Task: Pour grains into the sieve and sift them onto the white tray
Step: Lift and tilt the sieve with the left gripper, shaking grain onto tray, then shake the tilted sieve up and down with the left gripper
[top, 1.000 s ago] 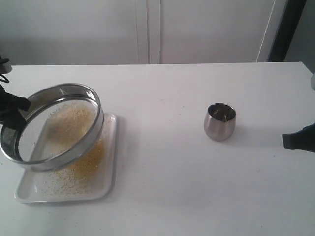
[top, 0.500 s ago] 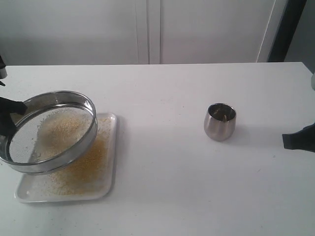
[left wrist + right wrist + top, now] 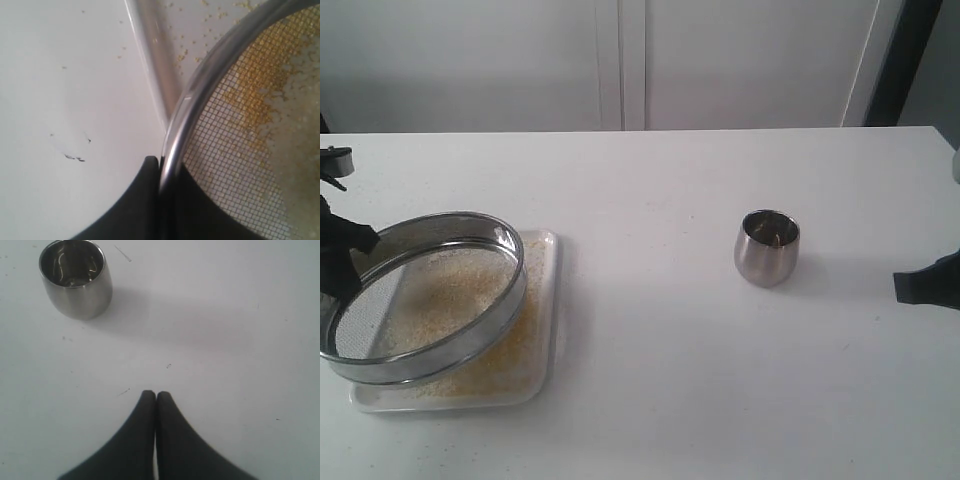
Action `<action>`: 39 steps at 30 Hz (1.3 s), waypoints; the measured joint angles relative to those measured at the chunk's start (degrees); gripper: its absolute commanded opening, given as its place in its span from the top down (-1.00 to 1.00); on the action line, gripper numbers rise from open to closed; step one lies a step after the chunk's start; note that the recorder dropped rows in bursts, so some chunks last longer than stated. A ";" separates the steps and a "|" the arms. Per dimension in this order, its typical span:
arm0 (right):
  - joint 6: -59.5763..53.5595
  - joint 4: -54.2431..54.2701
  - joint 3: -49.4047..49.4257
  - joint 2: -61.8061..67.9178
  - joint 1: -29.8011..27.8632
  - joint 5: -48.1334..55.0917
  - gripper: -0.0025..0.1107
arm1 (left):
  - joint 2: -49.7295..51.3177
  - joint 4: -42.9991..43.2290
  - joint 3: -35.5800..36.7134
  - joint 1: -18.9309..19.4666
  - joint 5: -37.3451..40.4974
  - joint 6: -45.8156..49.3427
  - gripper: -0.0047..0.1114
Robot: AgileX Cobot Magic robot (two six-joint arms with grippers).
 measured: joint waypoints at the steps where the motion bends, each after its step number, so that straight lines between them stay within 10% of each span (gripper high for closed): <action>1: 0.00 0.00 0.00 0.00 0.00 0.00 0.96 | 0.00 -0.30 0.00 0.00 -0.58 0.00 0.92; 11: 0.00 0.00 0.00 0.00 0.00 0.00 0.96 | 5.04 6.63 -11.37 0.00 1.70 -7.24 0.92; 39: 0.00 0.00 0.00 0.00 0.00 0.00 0.96 | 2.08 8.33 -9.34 -5.12 0.05 -10.86 0.92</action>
